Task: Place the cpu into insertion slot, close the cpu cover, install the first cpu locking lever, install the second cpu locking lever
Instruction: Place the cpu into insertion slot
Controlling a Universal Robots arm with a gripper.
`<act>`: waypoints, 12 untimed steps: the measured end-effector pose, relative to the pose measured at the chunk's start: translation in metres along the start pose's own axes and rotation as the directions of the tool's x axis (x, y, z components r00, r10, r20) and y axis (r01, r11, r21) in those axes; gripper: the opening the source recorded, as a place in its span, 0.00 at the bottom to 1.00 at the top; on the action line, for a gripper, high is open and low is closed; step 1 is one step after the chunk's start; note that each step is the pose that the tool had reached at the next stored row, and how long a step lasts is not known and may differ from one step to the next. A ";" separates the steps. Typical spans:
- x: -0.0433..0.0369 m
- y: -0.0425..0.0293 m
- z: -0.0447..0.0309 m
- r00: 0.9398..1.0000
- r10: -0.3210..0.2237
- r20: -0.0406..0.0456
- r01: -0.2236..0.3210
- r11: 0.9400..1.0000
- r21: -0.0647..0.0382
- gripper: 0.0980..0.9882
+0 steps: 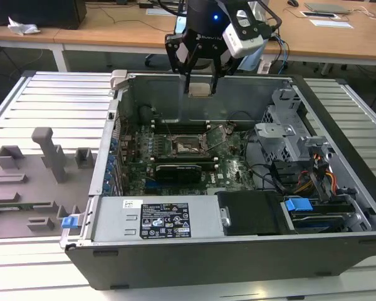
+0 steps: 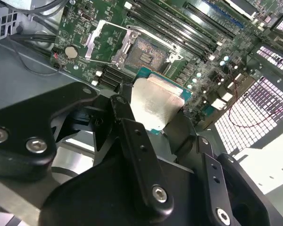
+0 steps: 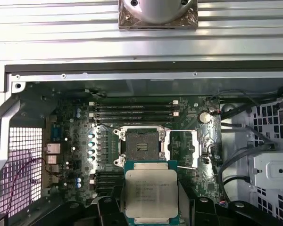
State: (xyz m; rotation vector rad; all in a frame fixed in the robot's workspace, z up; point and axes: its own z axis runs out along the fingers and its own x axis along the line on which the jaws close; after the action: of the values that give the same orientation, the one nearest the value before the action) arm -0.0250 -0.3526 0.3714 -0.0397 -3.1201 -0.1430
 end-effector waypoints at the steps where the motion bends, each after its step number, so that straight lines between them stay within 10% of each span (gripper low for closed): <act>1: 0.0000 -0.0002 0.0020 1.000 0.000 0.000 0.000 1.000 0.000 0.49; 12: -0.0004 -0.0026 0.0285 1.000 0.000 0.000 0.000 1.000 0.003 0.49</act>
State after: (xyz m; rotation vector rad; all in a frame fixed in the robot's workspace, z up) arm -0.0252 -0.3526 0.3429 -0.0399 -3.1202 -0.1389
